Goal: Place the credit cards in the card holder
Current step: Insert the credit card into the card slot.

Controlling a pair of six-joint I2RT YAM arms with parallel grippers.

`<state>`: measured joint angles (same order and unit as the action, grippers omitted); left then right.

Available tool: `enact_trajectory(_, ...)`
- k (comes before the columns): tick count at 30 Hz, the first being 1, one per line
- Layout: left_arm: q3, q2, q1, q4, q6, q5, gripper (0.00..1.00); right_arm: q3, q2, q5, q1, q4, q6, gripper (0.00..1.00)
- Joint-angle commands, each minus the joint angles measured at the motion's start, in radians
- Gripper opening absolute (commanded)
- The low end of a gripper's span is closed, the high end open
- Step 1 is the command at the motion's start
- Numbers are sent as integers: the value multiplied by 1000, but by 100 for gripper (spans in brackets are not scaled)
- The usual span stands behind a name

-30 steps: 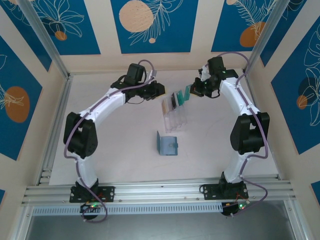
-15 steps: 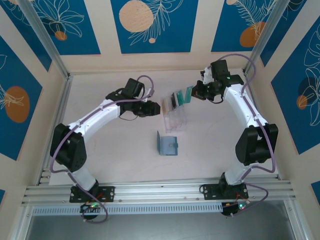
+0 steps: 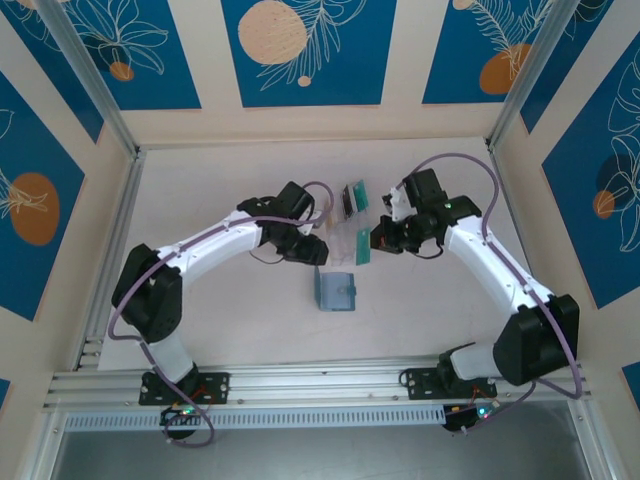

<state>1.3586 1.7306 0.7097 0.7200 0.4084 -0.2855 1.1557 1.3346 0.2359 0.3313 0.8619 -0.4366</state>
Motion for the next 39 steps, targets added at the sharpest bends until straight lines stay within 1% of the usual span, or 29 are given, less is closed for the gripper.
enact_trajectory(1,-28,7,17,46,-31,29,43,-49,-55,16,30,29,-35,0)
enact_trajectory(6,-57,27,32,18,-20,-3,40,-129,-59,18,51,-4,-62,0)
enact_trajectory(12,-90,53,33,-10,-6,0,30,-209,-7,31,60,-84,-80,0)
enact_trajectory(16,-114,60,32,-20,0,6,24,-238,33,49,61,-129,-84,0)
enact_trajectory(21,-157,50,32,-43,19,6,14,-253,84,39,68,-156,-81,0)
enact_trajectory(26,-190,60,32,-73,37,-4,8,-258,117,40,68,-169,-75,0)
enact_trajectory(32,-212,55,31,-99,54,-7,7,-252,130,58,71,-179,-76,0)
enact_trajectory(39,-240,58,26,-138,80,-26,7,-256,144,118,72,-218,-94,0)
